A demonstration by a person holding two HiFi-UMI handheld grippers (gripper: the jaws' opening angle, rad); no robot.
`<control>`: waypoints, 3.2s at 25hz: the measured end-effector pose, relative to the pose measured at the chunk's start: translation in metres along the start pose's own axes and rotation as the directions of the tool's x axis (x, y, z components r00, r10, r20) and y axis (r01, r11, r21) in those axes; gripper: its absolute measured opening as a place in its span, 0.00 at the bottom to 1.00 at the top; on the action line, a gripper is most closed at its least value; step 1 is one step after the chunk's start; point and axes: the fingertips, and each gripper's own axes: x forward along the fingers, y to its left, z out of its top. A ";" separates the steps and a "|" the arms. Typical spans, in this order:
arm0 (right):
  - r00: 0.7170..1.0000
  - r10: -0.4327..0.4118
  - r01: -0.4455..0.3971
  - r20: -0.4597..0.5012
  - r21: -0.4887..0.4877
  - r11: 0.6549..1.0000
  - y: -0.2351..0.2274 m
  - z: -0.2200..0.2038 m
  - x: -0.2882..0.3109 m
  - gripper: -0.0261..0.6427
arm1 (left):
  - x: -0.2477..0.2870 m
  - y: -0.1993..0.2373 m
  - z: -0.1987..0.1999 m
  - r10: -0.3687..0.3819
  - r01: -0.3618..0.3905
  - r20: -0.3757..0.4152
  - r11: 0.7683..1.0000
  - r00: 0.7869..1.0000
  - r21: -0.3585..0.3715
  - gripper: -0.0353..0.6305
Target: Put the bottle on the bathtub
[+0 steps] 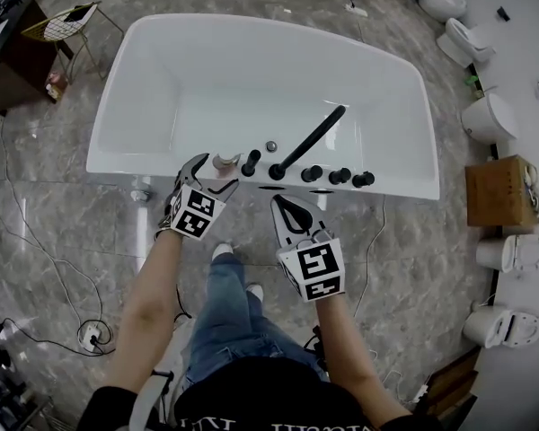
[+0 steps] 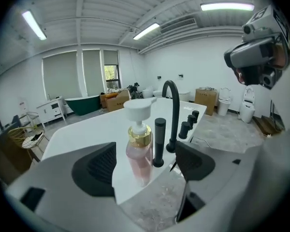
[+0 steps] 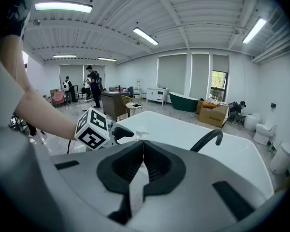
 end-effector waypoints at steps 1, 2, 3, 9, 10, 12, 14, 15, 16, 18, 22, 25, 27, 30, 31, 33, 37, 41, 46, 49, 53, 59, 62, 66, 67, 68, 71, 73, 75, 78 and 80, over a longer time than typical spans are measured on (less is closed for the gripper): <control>1.000 0.003 -0.003 0.012 -0.004 1.000 0.003 0.002 -0.008 0.06 | -0.008 -0.003 0.002 0.014 -0.014 0.007 1.000 1.000 -0.009 0.61; 1.000 0.006 -0.006 0.025 -0.006 1.000 0.005 0.004 -0.016 0.06 | -0.017 -0.006 0.004 0.028 -0.028 0.015 0.999 0.999 -0.016 0.61; 0.999 0.009 -0.009 0.039 -0.005 1.000 0.008 0.007 -0.024 0.06 | -0.026 -0.009 0.007 0.042 -0.042 0.024 0.999 0.999 -0.020 0.61; 0.992 -0.002 -0.001 0.123 0.023 1.000 0.017 0.013 -0.078 0.06 | -0.076 -0.031 0.024 0.126 -0.123 0.087 0.992 0.988 -0.043 0.61; 0.991 -0.006 0.002 0.135 0.026 1.000 0.018 0.013 -0.088 0.06 | -0.085 -0.036 0.027 0.140 -0.136 0.100 0.990 0.985 -0.048 0.61; 0.987 -0.014 0.009 0.160 0.033 0.999 0.021 0.012 -0.109 0.06 | -0.103 -0.050 0.032 0.158 -0.153 0.117 0.987 0.980 -0.055 0.61; 0.982 -0.021 0.012 0.187 0.045 0.999 0.025 0.011 -0.129 0.06 | -0.122 -0.067 0.035 0.172 -0.167 0.133 0.985 0.976 -0.047 0.61; 0.979 -0.023 0.013 0.204 0.050 0.999 0.027 0.012 -0.138 0.06 | -0.131 -0.074 0.037 0.180 -0.176 0.145 0.983 0.973 -0.042 0.61; 0.975 -0.026 0.015 0.221 0.052 0.999 0.029 0.014 -0.146 0.06 | -0.139 -0.081 0.039 0.188 -0.184 0.156 0.982 0.970 -0.042 0.61; 0.967 -0.028 0.015 0.252 0.052 0.999 0.034 0.018 -0.161 0.06 | -0.154 -0.094 0.044 0.201 -0.195 0.171 0.979 0.964 -0.054 0.60; 0.957 -0.019 0.008 0.290 0.040 0.999 0.048 0.019 -0.188 0.06 | -0.183 -0.112 0.051 0.249 -0.236 0.190 0.968 0.950 -0.090 0.60; 0.950 -0.016 0.008 0.313 0.025 1.000 0.056 0.023 -0.201 0.06 | -0.209 -0.122 0.059 0.294 -0.274 0.211 0.955 0.932 -0.117 0.60; 0.945 -0.014 0.008 0.326 0.021 1.000 0.061 0.027 -0.207 0.06 | -0.227 -0.129 0.065 0.317 -0.291 0.237 0.947 0.918 -0.139 0.60; 0.942 -0.016 0.014 0.336 0.007 1.000 0.067 0.033 -0.214 0.06 | -0.250 -0.135 0.071 0.338 -0.302 0.272 0.939 0.901 -0.166 0.60; 0.941 -0.017 0.018 0.337 0.000 1.000 0.068 0.035 -0.215 0.06 | -0.256 -0.136 0.072 0.342 -0.303 0.281 0.937 0.897 -0.173 0.60; 0.941 -0.021 0.025 0.339 -0.008 1.000 0.071 0.039 -0.216 0.06 | -0.268 -0.132 0.074 0.350 -0.305 0.297 0.934 0.888 -0.187 0.60; 0.936 -0.039 0.042 0.350 -0.002 0.999 0.076 0.051 -0.208 0.06 | -0.291 -0.111 0.077 0.378 -0.314 0.323 0.920 0.867 -0.233 0.59; 0.922 -0.067 0.074 0.381 -0.004 0.997 0.083 0.077 -0.207 0.06 | -0.315 -0.093 0.093 0.385 -0.306 0.358 0.916 0.851 -0.258 0.51; 0.917 -0.069 0.085 0.394 -0.023 0.996 0.089 0.101 -0.213 0.06 | -0.354 -0.069 0.121 0.476 -0.392 0.451 0.879 0.755 -0.271 0.25; 0.913 -0.086 0.107 0.400 -0.029 0.994 0.086 0.109 -0.218 0.06 | -0.370 -0.063 0.138 0.484 -0.412 0.494 0.875 0.723 -0.254 0.07; 0.896 -0.119 0.145 0.427 -0.028 0.989 0.084 0.117 -0.225 0.06 | -0.383 -0.058 0.154 0.465 -0.396 0.524 0.884 0.714 -0.246 0.07; 0.886 -0.111 0.128 0.450 -0.008 0.992 0.092 0.120 -0.227 0.06 | -0.402 -0.058 0.168 0.454 -0.409 0.560 0.887 0.693 -0.213 0.07; 0.887 -0.110 0.132 0.448 -0.019 0.991 0.096 0.119 -0.227 0.06 | -0.405 -0.060 0.169 0.448 -0.413 0.566 0.889 0.692 -0.198 0.07; 0.882 -0.113 0.139 0.458 -0.023 0.990 0.099 0.121 -0.228 0.06 | -0.403 -0.063 0.168 0.432 -0.412 0.568 0.895 0.701 -0.173 0.07; 0.880 -0.114 0.141 0.460 -0.025 0.990 0.099 0.122 -0.229 0.06 | -0.403 -0.064 0.168 0.429 -0.410 0.567 0.896 0.703 -0.169 0.07; 0.878 -0.117 0.145 0.464 -0.025 0.989 0.099 0.124 -0.231 0.06 | -0.402 -0.065 0.169 0.425 -0.408 0.567 0.898 0.706 -0.166 0.07; 0.867 -0.127 0.162 0.482 -0.030 0.986 0.099 0.129 -0.239 0.06 | -0.403 -0.067 0.173 0.421 -0.404 0.572 0.900 0.704 -0.164 0.07; 0.862 -0.137 0.181 0.489 -0.045 0.982 0.097 0.131 -0.243 0.06 | -0.405 -0.067 0.173 0.428 -0.405 0.578 0.897 0.695 -0.177 0.07; 0.858 -0.141 0.190 0.494 -0.050 0.980 0.095 0.133 -0.245 0.06 | -0.406 -0.066 0.173 0.439 -0.420 0.577 0.890 0.689 -0.176 0.07; 0.856 -0.137 0.189 0.499 -0.055 0.980 0.092 0.136 -0.247 0.06 | -0.405 -0.068 0.176 0.449 -0.459 0.574 0.878 0.685 -0.138 0.07; 0.856 -0.135 0.193 0.499 -0.067 0.979 0.091 0.136 -0.247 0.06 | -0.404 -0.071 0.181 0.447 -0.461 0.581 0.877 0.680 -0.135 0.07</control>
